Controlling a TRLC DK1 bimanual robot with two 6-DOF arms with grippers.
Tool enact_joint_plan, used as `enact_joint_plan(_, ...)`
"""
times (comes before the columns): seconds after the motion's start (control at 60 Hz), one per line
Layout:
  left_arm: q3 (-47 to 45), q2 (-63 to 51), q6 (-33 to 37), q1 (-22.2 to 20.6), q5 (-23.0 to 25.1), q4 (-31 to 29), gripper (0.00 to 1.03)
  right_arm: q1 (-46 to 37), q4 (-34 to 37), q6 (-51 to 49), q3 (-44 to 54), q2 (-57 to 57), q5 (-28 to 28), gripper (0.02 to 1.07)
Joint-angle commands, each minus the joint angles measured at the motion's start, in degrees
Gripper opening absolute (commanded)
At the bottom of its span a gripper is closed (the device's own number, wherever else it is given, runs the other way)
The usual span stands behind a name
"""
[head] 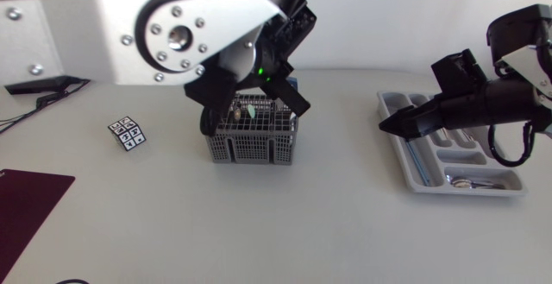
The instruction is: Transfer all utensils from the basket to the drawer tray.
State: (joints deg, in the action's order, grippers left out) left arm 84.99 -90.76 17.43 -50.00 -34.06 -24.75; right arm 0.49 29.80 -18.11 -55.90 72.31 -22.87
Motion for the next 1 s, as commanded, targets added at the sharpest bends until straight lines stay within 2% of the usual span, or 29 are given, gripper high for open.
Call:
enact_joint_plan(0.0,0.18,2.17,-3.19,0.25,2.42,-2.76,0.04,3.64,0.61,-0.61,2.55,-4.20,-1.12,1.02)
enact_joint_plan(0.2,3.87,1.38,-11.98,3.42,18.51,-11.19,0.04,13.22,-0.80,-0.08,3.96,-8.33,-1.21,1.01)
enact_joint_plan(0.25,4.75,0.67,-14.00,4.12,22.90,-13.04,0.04,15.24,-1.76,0.53,4.04,-8.07,-1.03,0.98)
enact_joint_plan(0.467,7.47,-2.32,-19.01,7.11,38.11,-17.52,0.04,22.36,-5.37,2.64,4.57,-7.19,0.46,0.93)
enact_joint_plan(0.55,8.52,-3.55,-20.16,8.25,42.50,-19.19,0.04,24.38,-6.42,2.99,4.57,-6.13,1.69,0.90)
enact_joint_plan(0.75,10.46,-5.22,-21.12,9.92,47.95,-21.57,0.04,27.81,-9.15,3.61,4.92,-3.93,4.42,0.75)
enact_joint_plan(0.883,11.16,-5.74,-21.65,10.36,49.71,-22.18,0.04,29.74,-10.11,3.96,5.36,-3.06,5.91,0.73)
enact_joint_plan(0.983,11.60,-6.01,-21.74,10.36,50.32,-22.53,0.04,30.97,-11.52,3.96,5.89,-2.53,7.93,0.61)
